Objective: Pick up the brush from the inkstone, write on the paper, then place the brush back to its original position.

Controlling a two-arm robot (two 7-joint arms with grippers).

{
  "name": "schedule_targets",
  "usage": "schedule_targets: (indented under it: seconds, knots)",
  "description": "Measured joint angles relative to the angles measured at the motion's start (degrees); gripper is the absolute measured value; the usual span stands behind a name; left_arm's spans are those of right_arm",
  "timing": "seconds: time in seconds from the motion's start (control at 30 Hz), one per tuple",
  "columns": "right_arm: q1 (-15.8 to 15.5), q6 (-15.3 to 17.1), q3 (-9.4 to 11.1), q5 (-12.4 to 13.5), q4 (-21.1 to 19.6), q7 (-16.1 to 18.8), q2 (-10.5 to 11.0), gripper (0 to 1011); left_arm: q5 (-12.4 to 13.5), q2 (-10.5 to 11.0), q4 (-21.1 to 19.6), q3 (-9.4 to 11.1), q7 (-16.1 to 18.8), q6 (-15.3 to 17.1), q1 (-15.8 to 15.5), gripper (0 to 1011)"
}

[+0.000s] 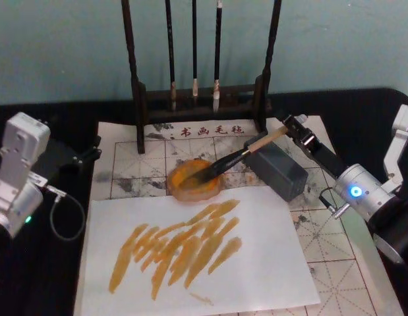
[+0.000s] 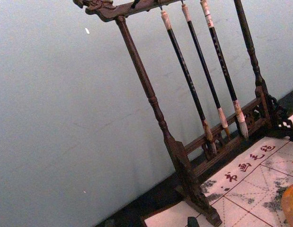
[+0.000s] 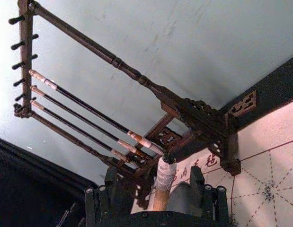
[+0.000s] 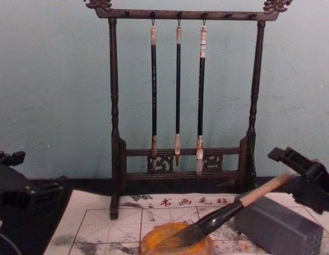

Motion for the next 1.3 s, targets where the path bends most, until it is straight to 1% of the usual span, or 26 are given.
schedule_targets:
  seconds: [0.77, 0.83, 0.87, 1.03, 1.1, 1.13, 1.17, 1.2, 1.23, 1.27, 1.3]
  knots:
    - [-0.08, 0.06, 0.10, -0.19, -0.10, -0.04, 0.00, 997, 0.00, 0.00, 0.00, 0.00, 0.00, 0.00, 0.00, 1001]
    - [-0.08, 0.06, 0.10, -0.19, -0.09, -0.04, 0.00, 968, 0.01, 0.00, 0.00, 0.00, 0.00, 0.00, 0.00, 1001]
    - [-0.08, 0.06, 0.10, -0.20, -0.10, -0.04, 0.00, 932, 0.00, 0.00, 0.00, 0.00, 0.00, 0.00, 0.00, 1001]
    - [-0.09, 0.06, 0.10, -0.23, -0.09, -0.04, 0.00, 825, 0.00, 0.00, 0.00, 0.00, 0.00, 0.00, 0.00, 1001]
    - [-0.08, 0.06, 0.09, -0.23, -0.09, -0.04, 0.00, 756, 0.00, 0.00, 0.00, 0.00, 0.00, 0.00, 0.00, 1001]
    - [-0.08, 0.06, 0.09, -0.23, -0.09, -0.04, 0.00, 742, 0.00, 0.00, 0.00, 0.00, 0.00, 0.00, 0.00, 1001]
    - [-0.08, 0.06, 0.09, -0.23, -0.09, -0.04, 0.00, 698, 0.00, 0.00, 0.00, 0.00, 0.00, 0.00, 0.00, 1001]
    - [-0.08, 0.06, 0.09, -0.23, -0.10, -0.04, 0.00, 687, 0.00, 0.00, 0.00, 0.00, 0.00, 0.00, 0.00, 1001]
    - [-0.08, 0.06, 0.09, -0.23, -0.09, -0.04, 0.00, 639, 0.00, 0.00, 0.00, 0.00, 0.00, 0.00, 0.00, 1001]
    - [-0.08, 0.06, 0.09, -0.23, -0.09, -0.04, 0.00, 620, 0.00, 0.00, 0.00, 0.00, 0.00, 0.00, 0.00, 1001]
    - [-0.08, 0.06, 0.09, -0.23, -0.09, -0.04, 0.00, 579, 0.00, 0.00, 0.00, 0.00, 0.00, 0.00, 0.00, 1001]
